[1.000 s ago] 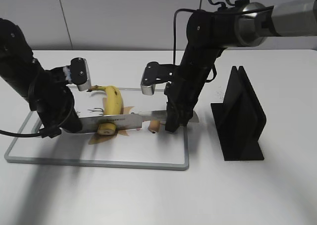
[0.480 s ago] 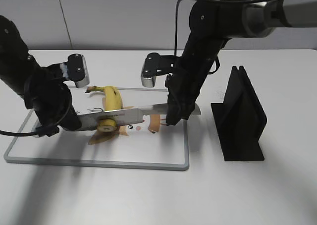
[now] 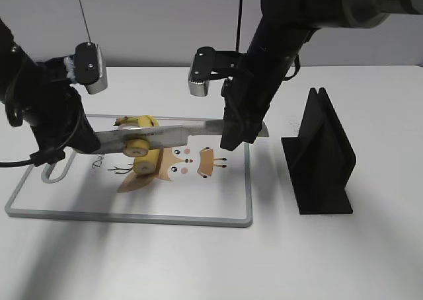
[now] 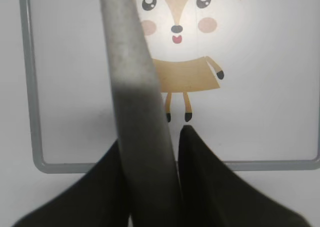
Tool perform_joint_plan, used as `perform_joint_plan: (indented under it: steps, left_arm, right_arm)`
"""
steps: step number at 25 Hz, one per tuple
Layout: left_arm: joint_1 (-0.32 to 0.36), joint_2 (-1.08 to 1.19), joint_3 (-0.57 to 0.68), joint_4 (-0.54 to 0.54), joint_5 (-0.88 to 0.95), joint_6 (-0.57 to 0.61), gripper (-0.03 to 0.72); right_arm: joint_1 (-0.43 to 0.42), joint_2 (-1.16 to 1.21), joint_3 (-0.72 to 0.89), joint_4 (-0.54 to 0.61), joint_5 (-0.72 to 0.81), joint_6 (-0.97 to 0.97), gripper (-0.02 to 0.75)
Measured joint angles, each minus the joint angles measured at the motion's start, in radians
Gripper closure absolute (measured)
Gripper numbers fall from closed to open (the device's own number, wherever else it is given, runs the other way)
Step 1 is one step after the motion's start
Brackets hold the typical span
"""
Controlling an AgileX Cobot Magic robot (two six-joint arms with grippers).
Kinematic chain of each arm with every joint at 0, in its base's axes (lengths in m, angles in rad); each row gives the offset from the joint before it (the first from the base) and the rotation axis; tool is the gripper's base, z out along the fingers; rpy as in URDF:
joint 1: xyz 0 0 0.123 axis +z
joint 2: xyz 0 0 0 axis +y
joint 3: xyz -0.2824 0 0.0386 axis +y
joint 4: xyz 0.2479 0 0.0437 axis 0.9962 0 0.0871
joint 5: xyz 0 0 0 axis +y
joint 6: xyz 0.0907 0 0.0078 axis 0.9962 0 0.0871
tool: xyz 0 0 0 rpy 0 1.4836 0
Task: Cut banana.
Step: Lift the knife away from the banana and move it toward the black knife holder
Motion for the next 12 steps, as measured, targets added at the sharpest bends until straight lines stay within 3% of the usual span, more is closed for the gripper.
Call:
perform_joint_plan:
  steps: [6,9,12]
  left_arm:
    - [0.000,-0.021,0.000,-0.002,0.015,-0.007,0.663]
    - [0.007,-0.022,0.002,0.013,0.020,-0.012,0.502]
    - [0.008,-0.033,0.002,0.016,0.019,-0.015,0.282]
  right_arm:
    - [0.000,-0.025,0.000,-0.006,0.013,-0.014,0.521]
    - [-0.007,-0.028,0.000,-0.032,0.025,-0.015,0.531]
    - [-0.008,-0.028,0.000,-0.052,0.027,-0.015,0.542]
